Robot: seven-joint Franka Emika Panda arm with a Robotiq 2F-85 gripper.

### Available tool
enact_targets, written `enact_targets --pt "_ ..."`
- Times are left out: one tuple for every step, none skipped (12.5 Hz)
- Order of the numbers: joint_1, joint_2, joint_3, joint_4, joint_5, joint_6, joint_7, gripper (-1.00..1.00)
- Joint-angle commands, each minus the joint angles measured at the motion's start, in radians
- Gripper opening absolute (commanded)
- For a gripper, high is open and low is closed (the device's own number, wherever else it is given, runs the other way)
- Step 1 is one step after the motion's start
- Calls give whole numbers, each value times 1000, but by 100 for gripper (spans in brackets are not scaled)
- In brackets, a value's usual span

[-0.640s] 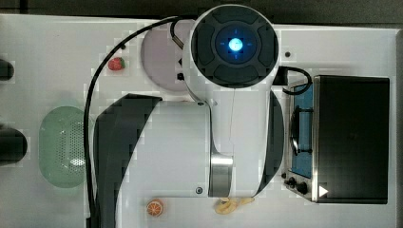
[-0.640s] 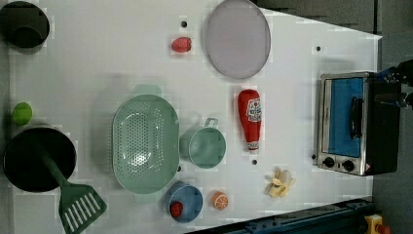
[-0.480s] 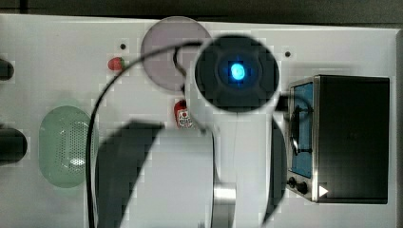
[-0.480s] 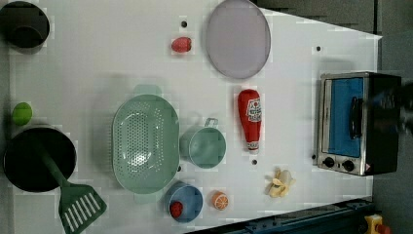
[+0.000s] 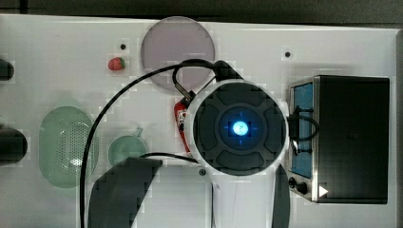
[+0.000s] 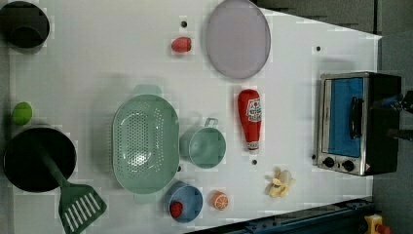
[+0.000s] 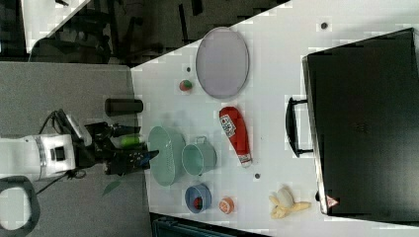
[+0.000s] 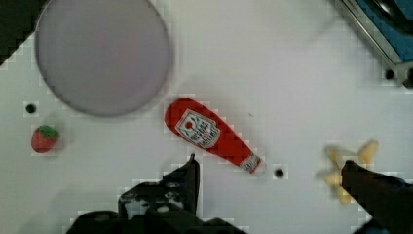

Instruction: Pick Ketchup from the table and place it in strainer.

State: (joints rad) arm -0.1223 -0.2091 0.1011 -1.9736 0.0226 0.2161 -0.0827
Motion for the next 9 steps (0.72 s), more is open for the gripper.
enact_targets --pt "-1 64 35 -103 3 99 -190 100" --pt "-1 80 43 -131 3 141 -257 100" --pt "-1 96 51 -159 3 183 -328 100" --pt "0 114 57 -187 3 227 -403 100" --pt "0 133 62 -215 2 279 -479 100" --pt "0 151 66 -245 2 338 -553 100" --pt "1 169 70 -276 2 398 -629 100" --pt "1 190 74 -306 2 456 -704 100" --pt "3 212 79 -333 2 513 -776 100"
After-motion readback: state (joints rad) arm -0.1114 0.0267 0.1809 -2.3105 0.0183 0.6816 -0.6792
